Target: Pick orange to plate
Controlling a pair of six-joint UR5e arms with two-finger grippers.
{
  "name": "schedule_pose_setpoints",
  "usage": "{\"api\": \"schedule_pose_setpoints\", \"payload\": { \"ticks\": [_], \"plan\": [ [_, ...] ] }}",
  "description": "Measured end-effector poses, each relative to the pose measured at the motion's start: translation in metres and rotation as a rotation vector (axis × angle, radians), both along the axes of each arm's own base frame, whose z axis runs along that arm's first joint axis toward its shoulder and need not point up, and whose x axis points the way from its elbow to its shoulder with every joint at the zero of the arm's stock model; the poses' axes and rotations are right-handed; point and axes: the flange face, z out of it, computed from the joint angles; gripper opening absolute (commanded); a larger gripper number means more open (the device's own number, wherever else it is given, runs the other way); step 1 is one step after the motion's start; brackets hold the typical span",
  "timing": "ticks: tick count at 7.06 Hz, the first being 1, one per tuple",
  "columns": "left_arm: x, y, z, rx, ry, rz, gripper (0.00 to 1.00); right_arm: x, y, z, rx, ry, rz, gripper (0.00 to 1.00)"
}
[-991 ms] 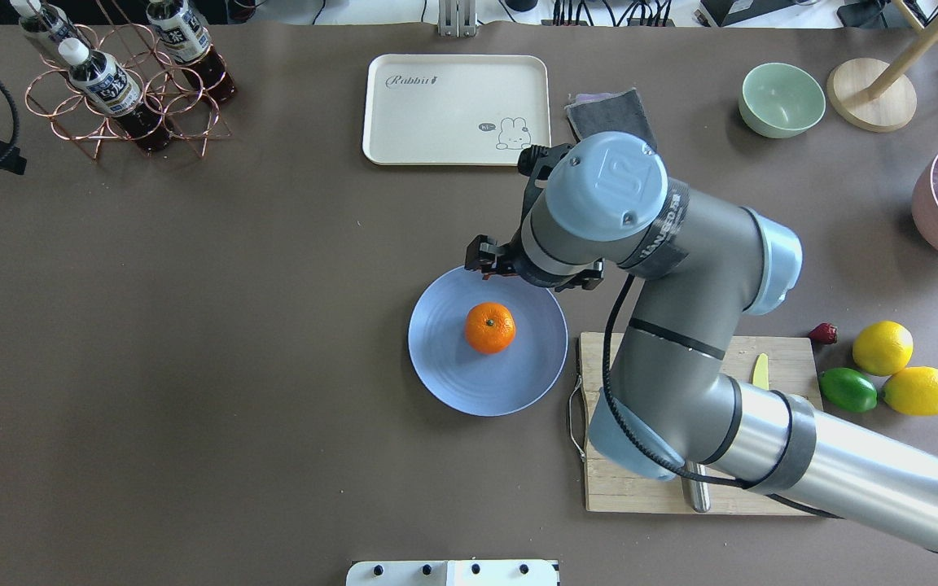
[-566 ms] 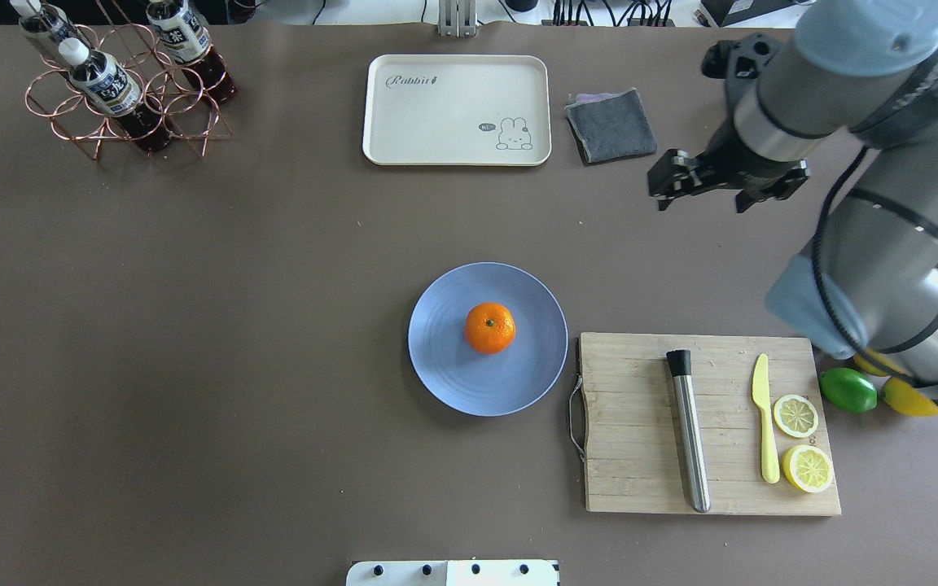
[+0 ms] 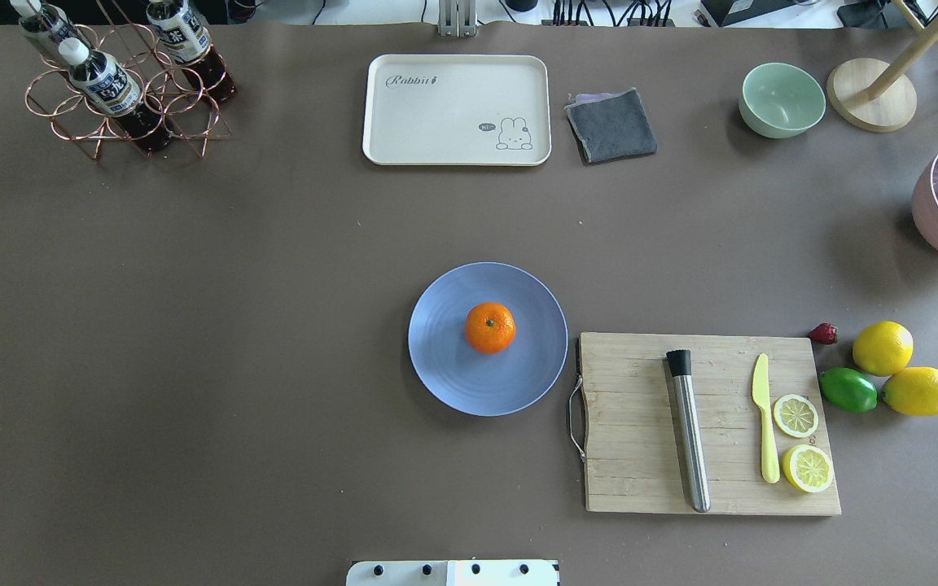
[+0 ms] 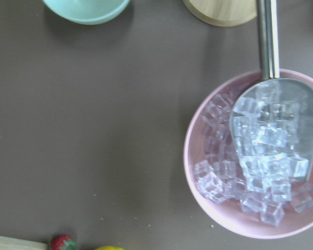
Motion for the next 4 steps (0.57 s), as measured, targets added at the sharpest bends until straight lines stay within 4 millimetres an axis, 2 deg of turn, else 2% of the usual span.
{"api": "schedule_pose_setpoints", "payload": {
  "ticks": [1, 2, 4],
  "plan": [
    [-0.007, 0.004, 0.006, -0.020, 0.001, -0.008, 0.98, 0.020, 0.011, 0.030, -0.031, 0.001, 0.008, 1.00],
    [-0.011, 0.008, 0.012, -0.034, 0.002, -0.015, 0.98, 0.031, 0.019, 0.048, -0.057, 0.003, 0.020, 1.00],
    [-0.014, 0.014, 0.022, -0.049, 0.003, -0.019, 0.98, 0.042, 0.026, 0.059, -0.077, 0.009, 0.041, 1.00]
  ]
}}
